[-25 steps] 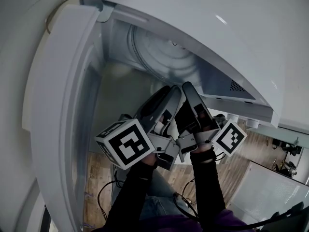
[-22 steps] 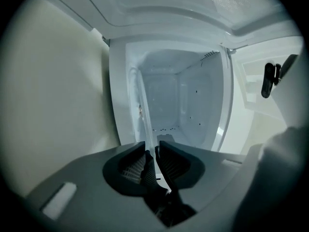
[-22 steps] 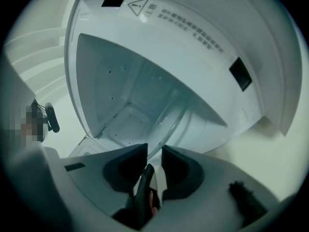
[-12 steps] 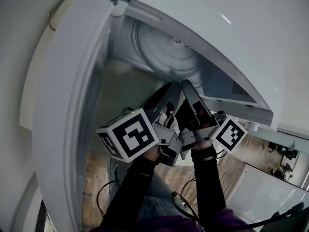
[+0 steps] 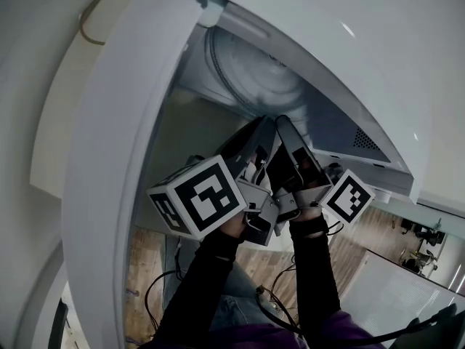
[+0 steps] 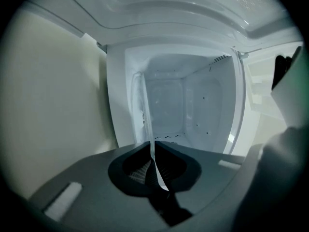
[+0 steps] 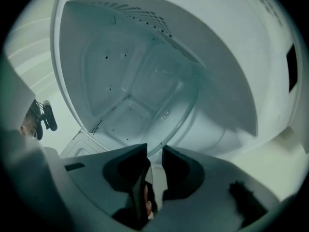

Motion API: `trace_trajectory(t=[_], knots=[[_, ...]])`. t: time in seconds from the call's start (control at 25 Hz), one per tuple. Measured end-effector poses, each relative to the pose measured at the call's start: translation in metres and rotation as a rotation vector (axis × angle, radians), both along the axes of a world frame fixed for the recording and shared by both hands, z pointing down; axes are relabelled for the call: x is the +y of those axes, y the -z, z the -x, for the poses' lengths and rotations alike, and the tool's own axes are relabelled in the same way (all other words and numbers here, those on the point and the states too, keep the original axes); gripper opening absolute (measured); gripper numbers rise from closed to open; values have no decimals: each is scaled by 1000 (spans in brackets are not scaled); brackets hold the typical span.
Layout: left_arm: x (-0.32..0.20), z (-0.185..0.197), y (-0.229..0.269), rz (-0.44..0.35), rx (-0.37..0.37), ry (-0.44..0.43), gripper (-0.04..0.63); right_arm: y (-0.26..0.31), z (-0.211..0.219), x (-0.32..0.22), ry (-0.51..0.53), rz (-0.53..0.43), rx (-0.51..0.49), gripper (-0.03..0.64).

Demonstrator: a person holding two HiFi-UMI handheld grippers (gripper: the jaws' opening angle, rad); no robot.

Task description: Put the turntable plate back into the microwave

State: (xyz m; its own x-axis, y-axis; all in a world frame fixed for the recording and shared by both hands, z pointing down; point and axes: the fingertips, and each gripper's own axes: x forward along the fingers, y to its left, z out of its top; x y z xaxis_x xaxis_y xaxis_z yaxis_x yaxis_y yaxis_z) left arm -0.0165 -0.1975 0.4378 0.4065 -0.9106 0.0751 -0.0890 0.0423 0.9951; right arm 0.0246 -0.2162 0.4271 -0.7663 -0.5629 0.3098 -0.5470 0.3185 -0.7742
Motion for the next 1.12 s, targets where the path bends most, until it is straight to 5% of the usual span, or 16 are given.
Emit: trace_trajectory(t=[0.36, 1.12], knots=[[-3, 0, 2, 10, 1, -24, 35, -1, 1, -2, -3, 24, 25, 101], [-10, 3, -3, 44, 145, 9, 28, 0, 8, -5, -6, -58, 166, 106]])
